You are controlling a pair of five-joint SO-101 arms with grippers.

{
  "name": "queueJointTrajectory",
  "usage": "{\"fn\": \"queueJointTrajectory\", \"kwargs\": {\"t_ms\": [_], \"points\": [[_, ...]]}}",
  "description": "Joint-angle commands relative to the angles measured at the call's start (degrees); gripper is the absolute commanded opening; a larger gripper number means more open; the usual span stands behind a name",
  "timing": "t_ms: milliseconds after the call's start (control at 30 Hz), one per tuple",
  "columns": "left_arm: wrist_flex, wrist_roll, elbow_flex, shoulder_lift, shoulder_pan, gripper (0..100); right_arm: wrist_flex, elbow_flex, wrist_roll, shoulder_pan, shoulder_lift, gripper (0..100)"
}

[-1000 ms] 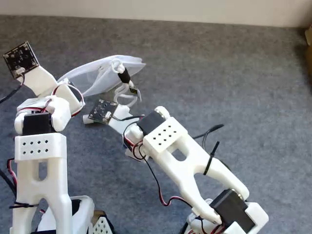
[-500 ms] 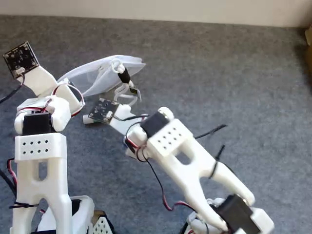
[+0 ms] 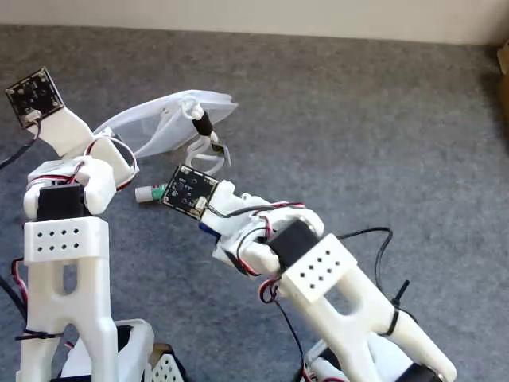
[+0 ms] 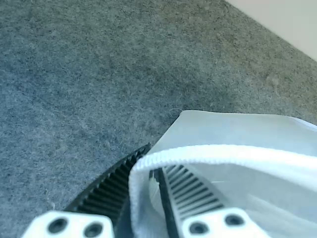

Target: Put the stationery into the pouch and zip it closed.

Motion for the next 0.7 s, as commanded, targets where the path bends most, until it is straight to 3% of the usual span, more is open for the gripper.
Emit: {"fn": "queueJointTrajectory", "kwargs": {"t_ms": [0,567,667], "points": [[-0.88,0.18,0.13,0.66,-0.92,1,-4.26,0.13,0.44,0.75,-4.35,0.4],[-0.62,-0.09,0.13,0.66,2.07,1,-8.75,-0.13,0.26,0.75,-4.88,0.4],[-0.53,-3.25,0.13,0.66,4.18,1,-8.75,-0.22,0.26,0.75,-4.88,0.4]]}}
